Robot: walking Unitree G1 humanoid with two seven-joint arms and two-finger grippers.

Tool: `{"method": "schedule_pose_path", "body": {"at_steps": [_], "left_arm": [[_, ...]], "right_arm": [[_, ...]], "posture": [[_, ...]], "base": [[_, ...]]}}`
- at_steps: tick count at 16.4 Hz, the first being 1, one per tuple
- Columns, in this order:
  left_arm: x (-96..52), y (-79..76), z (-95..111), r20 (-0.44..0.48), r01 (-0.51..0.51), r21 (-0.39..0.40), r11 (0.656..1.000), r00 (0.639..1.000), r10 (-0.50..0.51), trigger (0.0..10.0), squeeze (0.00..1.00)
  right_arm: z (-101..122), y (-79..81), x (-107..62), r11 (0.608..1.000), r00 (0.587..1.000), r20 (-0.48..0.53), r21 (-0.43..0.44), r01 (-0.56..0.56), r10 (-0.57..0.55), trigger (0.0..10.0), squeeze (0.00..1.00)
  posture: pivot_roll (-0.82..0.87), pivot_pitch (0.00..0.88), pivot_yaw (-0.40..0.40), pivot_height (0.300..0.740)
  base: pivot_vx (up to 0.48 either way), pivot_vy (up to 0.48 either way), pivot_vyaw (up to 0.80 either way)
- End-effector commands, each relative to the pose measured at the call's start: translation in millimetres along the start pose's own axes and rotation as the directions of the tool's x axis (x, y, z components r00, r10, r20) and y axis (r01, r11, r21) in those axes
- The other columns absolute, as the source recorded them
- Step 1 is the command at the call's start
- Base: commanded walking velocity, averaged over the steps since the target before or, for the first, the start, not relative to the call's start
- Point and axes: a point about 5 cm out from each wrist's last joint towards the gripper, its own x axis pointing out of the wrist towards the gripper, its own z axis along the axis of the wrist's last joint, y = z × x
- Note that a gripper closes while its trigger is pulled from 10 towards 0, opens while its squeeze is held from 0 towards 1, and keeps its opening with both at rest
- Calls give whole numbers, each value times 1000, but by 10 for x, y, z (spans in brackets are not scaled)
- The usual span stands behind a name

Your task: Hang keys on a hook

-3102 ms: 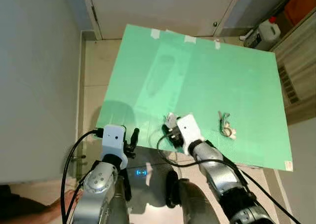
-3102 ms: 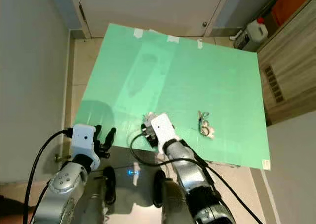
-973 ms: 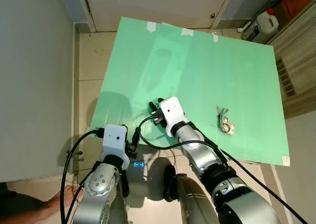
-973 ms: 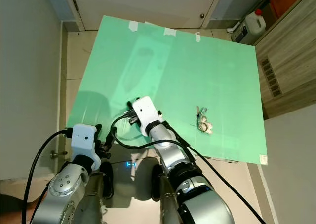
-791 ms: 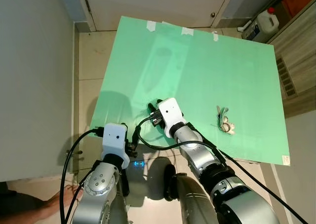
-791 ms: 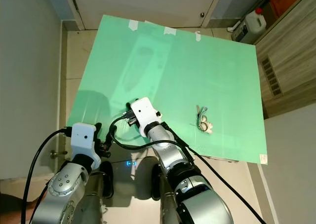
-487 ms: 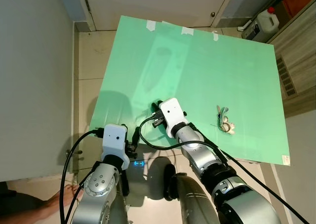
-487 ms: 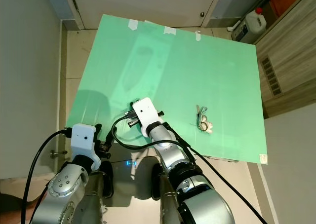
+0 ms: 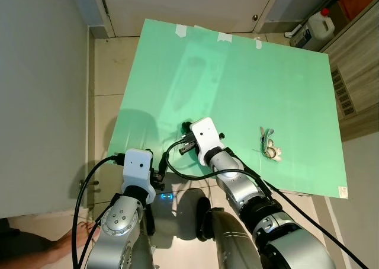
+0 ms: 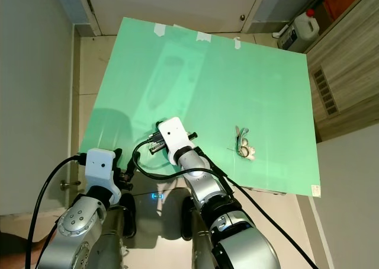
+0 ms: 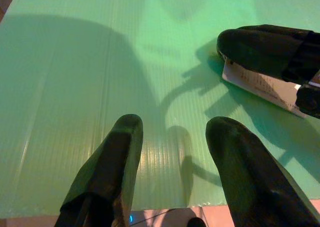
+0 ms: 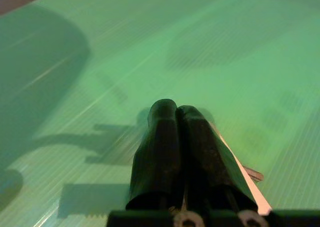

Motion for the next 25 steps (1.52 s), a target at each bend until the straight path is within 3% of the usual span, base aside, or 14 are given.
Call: {"method": "schedule_pose_path", "body": {"at_steps": [1,4,5,7,10,12,14,15,17,18,20,23,25], "left_arm": [[-23,-63,-13,-13,19,-9,1000,1000,-19,10000,0],[26,-68,67,17,36,-5,999,999,-36,10000,0],[82,-79,174,56,62,7,998,996,-63,10000,0],[163,-126,346,119,118,26,993,986,-120,10000,0],[205,-177,465,161,163,33,986,973,-167,10000,0],[311,-242,833,272,239,90,967,928,-255,10000,0],[339,-235,996,319,241,125,963,909,-269,10000,0],[359,-218,1217,382,233,174,957,880,-283,10000,0],[360,-206,1418,433,222,223,949,850,-300,10000,0],[349,-198,1563,473,213,243,946,826,-307,10000,0],[289,-193,2018,582,180,319,931,738,-342,10000,0],[272,-200,2187,618,143,363,921,703,-353,10000,0],[304,-222,2194,617,146,363,920,702,-355,10000,0]], "right_arm": [[3,-46,-23,995,1000,14,97,17,-19,0,0],[236,-194,7,963,992,119,268,3,-36,0,0],[463,-355,-10,931,974,221,363,-42,-42,0,0],[681,-537,-82,907,946,321,408,-103,-37,0,0],[789,-607,-133,885,927,374,442,-150,-30,0,0],[1112,-690,-248,775,853,521,547,-317,-19,0,0],[1262,-692,-293,731,815,579,562,-386,-15,0,0],[1427,-711,-342,690,770,637,568,-449,-23,0,0],[1536,-737,-393,663,740,673,566,-490,-27,0,0],[1589,-754,-418,659,726,687,560,-503,-29,0,0],[1739,-815,-499,656,701,712,546,-521,-36,0,0],[1844,-859,-544,629,688,720,578,-519,-93,0,0],[1895,-816,-565,605,676,730,584,-541,-100,0,0]], "posture": [[197,403,-112,740],[198,379,-114,740],[194,358,-113,740],[192,323,-110,740],[193,306,-108,740],[203,243,-106,740],[204,224,-103,740],[204,203,-103,740],[204,198,-102,740],[201,189,-100,740],[191,160,-95,740],[191,143,-95,740],[188,136,-94,740]], "base": [[0,0,0],[0,0,0],[0,0,0],[0,0,0],[0,0,0],[0,0,0],[0,0,0],[0,0,0],[0,0,0],[0,0,0],[0,0,0],[0,0,0],[0,0,0]]}}
